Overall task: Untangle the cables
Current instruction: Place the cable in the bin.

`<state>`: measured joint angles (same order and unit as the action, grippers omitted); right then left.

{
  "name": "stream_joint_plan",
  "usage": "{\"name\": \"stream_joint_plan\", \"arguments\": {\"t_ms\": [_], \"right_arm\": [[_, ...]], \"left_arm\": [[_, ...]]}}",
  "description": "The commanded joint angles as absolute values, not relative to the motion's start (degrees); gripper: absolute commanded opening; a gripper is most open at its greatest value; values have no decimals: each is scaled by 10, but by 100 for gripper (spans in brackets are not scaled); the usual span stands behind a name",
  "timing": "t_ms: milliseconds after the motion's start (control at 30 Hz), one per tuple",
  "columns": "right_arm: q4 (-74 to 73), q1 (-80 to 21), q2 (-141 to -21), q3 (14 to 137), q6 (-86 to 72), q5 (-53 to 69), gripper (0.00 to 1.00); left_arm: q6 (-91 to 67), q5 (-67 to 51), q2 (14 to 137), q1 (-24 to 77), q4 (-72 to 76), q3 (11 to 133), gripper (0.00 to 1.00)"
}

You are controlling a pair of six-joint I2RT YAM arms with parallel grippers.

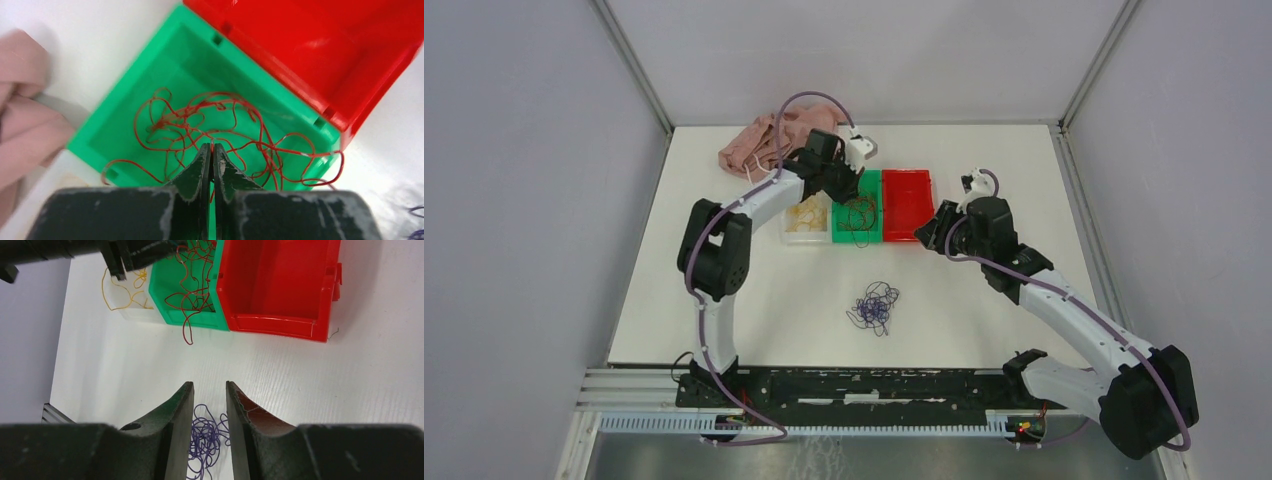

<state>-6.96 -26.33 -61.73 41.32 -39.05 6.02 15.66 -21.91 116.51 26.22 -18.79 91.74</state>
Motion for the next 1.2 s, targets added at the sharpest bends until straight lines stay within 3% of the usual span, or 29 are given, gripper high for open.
{"name": "stream_joint_plan", "arguments": {"t_ms": [0,267,433,767,967,1167], "right_arm": [[-48,-258,-615,414,-390,60,36],[-47,-256,-623,419,-390,67,36],[-47,-257,-630,427,-391,74,36],[-35,-257,-646,433,-402,84,37],[-29,-257,-655,436,-408,95,37],[-16,-257,-667,439,-420,110,37]], "left_arm": [[224,-137,1133,291,-109,857,5],[265,-62,1170,308,-95,860,15],[270,-78,1163,308,-128,891,47],[303,-128,1123,308,-283,1009,83],[314,-113,1100,308,-315,1009,94],[311,-88,1086,307,-307,979,95]]}}
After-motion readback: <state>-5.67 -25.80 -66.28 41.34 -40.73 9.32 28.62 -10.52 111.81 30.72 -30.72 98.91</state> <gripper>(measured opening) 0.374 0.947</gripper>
